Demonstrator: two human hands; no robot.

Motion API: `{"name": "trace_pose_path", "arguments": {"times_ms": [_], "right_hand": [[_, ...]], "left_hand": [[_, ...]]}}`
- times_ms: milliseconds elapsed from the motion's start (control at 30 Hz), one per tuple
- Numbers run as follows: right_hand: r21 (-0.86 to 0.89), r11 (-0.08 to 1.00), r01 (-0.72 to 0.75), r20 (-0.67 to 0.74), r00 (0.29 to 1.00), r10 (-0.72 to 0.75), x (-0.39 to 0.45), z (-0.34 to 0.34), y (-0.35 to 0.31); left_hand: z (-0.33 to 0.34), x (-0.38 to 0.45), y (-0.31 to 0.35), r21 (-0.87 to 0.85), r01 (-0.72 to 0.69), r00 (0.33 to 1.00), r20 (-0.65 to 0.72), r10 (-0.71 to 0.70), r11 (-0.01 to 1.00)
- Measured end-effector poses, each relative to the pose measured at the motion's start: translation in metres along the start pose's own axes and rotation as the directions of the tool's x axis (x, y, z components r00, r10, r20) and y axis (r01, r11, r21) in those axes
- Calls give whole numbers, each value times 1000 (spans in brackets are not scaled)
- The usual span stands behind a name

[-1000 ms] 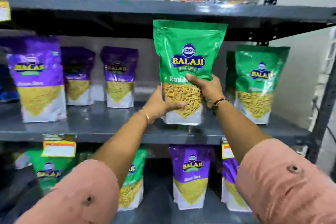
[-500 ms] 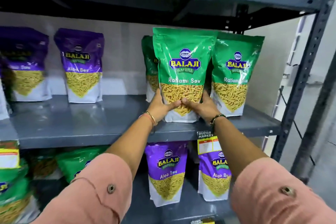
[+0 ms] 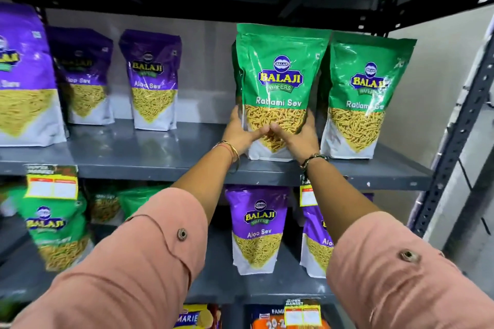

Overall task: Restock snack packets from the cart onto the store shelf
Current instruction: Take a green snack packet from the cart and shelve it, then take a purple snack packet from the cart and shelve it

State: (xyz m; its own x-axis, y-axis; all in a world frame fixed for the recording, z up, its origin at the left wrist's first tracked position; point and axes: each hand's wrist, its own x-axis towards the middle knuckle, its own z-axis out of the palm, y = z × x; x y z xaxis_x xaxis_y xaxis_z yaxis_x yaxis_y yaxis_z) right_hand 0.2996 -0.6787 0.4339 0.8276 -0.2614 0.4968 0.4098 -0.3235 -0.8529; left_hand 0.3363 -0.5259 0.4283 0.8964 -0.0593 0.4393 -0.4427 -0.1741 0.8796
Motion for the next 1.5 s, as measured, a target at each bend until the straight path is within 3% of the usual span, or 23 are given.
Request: {"name": "trace_pose_path", "arguments": {"times_ms": [67,133,233,300,400,567,667,767,900,1033,1100,1200,1300,1367,1467,1500], "right_hand": [[-152,983,104,-182,975,-131,-7,7,-15],[-243,941,235,-300,904,-303,-16,21,-35],[-295,850,436,-317,794,-518,-35,57,-66],[-211,811,546,-242,774,-585,-50,91,-77],[-38,806,591,-125,797,-590,-83,152,-84],[139,882,450,190,862,-470,-176,255,-68],[209,910,359,385,825,-414,-243,313,-52],[199,944,265,579,745,-331,-310,368,-36],[97,986,137,797,582,-159,-395,424,-8],[-121,991,59,952,291,98,-474,465,27],[-252,962,105,961,144,236,-512,483,51],[-384,899,211,915,-47,402,-564,503,91],[-404,866,293,869,-171,464,-599,521,123],[-373,858,354,850,-241,469,-614,544,140],[-258,868,423,844,-339,416,-627,578,161],[-216,880,423,843,-373,387,-633,588,165]], "left_hand": [[-12,-8,9,31,-17,990,-137,21,999],[-31,-15,17,75,-74,966,-242,91,994],[-71,-37,24,194,-107,919,-355,172,975],[-104,-54,21,252,-103,893,-402,201,962],[-160,-94,9,327,-39,864,-463,196,944],[-261,-188,-40,362,200,772,-630,81,911],[-318,-254,-79,358,339,714,-701,10,870],[-376,-323,-128,257,558,607,-775,-176,789],[-437,-418,-184,106,709,457,-822,-340,697],[-469,-513,-231,26,837,323,-830,-455,546],[-483,-562,-262,-37,881,249,-812,-529,472],[-498,-631,-310,-250,899,22,-795,-607,360],[-490,-680,-341,-459,819,-133,-737,-663,345],[-472,-707,-350,-509,836,-176,-601,-779,204],[-436,-736,-366,-589,806,-163,-303,-939,50],[-423,-738,-370,-571,820,-157,-263,-952,23]]}}
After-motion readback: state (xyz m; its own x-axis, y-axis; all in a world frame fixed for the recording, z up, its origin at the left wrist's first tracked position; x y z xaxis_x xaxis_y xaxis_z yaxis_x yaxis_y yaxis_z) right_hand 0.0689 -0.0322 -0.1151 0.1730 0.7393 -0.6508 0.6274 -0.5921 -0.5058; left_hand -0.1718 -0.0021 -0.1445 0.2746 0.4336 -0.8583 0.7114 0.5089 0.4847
